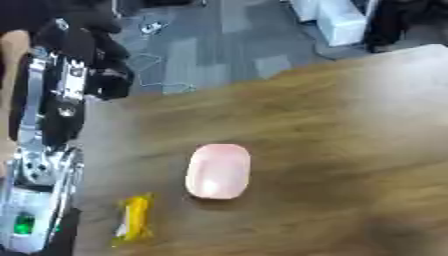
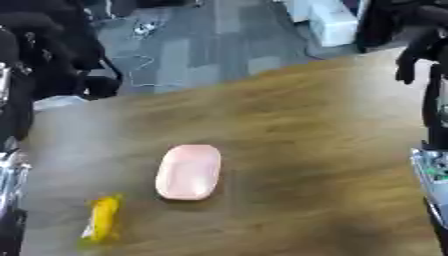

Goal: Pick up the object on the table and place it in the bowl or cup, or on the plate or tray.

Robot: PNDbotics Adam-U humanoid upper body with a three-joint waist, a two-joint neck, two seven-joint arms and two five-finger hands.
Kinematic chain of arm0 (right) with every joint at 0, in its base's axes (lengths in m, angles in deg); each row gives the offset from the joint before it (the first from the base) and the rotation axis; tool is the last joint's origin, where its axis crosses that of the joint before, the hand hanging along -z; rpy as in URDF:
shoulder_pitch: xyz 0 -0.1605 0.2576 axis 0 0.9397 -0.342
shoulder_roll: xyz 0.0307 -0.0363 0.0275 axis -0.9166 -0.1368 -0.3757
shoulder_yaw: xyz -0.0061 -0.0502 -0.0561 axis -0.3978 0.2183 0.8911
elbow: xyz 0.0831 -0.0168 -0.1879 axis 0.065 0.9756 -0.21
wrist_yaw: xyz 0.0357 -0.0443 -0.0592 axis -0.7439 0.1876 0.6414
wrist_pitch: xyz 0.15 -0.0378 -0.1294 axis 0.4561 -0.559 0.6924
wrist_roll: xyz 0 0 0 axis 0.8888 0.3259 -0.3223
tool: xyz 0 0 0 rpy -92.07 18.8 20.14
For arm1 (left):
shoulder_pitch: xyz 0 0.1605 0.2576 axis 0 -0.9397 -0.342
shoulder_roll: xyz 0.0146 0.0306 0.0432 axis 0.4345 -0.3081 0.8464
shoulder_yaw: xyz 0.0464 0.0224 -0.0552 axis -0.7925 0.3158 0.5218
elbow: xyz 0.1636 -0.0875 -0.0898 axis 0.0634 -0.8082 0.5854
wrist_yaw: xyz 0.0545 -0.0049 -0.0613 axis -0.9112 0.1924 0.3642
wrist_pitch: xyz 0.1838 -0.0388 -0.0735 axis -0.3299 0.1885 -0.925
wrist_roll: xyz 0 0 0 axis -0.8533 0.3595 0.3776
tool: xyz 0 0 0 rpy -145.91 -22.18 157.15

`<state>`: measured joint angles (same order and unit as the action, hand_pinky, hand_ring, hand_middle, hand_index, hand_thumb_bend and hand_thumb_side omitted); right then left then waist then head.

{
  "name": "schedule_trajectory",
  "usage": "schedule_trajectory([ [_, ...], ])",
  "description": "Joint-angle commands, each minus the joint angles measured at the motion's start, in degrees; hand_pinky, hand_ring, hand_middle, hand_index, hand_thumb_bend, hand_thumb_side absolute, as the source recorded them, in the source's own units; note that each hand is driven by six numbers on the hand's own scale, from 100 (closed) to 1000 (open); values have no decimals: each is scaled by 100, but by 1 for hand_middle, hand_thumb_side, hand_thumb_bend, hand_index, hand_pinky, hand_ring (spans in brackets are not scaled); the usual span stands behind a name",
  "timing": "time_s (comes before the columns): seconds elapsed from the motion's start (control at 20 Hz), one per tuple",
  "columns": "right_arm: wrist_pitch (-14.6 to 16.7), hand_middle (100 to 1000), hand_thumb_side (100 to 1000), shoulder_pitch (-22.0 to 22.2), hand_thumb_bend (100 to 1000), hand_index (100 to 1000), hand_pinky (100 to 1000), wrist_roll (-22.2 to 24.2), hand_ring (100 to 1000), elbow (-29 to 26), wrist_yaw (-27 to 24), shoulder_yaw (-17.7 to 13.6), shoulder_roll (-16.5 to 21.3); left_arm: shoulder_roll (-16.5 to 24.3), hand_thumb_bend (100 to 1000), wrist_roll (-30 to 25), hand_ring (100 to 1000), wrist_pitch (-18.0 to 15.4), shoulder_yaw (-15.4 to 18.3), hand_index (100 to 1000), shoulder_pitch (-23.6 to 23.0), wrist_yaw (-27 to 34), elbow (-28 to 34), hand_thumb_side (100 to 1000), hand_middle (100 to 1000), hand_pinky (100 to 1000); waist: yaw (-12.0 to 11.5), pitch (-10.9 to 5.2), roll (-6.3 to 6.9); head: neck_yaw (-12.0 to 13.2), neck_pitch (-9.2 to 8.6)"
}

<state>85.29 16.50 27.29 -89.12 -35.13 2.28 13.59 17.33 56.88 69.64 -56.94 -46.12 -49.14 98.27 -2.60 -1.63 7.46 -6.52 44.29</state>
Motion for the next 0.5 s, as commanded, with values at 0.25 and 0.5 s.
schedule_trajectory([
  [0.25,-1,345,1000,-42,100,778,100,26,239,-77,12,-42,142,106,136,-10,502,0,7,712,52,-18,40,769,582,365,3,-21,-25,86,-18],
  [0.5,2,340,1000,-43,100,778,100,28,239,-77,7,-44,144,107,136,-15,502,2,4,712,50,-20,39,769,582,365,5,-23,-25,84,-18],
])
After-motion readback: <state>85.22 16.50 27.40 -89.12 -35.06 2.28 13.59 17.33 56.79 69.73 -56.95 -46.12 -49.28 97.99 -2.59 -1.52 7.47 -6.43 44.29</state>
